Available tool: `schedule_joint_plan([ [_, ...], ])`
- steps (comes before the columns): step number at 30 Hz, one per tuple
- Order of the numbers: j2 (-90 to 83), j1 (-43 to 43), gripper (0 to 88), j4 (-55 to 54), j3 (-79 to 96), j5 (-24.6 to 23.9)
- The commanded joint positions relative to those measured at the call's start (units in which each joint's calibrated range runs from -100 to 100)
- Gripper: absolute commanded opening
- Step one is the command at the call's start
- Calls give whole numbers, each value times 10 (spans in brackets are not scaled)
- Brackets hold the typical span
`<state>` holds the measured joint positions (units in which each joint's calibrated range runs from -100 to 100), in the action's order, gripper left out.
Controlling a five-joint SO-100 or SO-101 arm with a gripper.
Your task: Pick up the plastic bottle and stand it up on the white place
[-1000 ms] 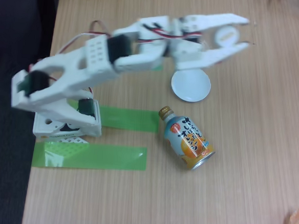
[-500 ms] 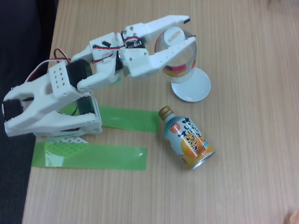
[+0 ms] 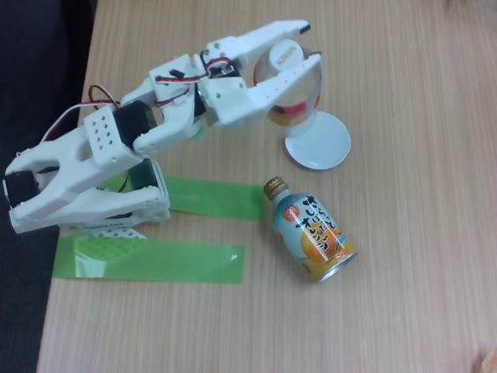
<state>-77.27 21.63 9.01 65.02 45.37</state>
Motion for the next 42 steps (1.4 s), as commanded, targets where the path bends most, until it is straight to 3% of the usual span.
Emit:
schedule_joint_plan([
  [1,11,4,73,-10,-6,7],
  [17,216,4,73,-163,-67,9],
  [27,230,4,73,-180,-59,11],
  [42,230,51,73,-181,-40,66],
])
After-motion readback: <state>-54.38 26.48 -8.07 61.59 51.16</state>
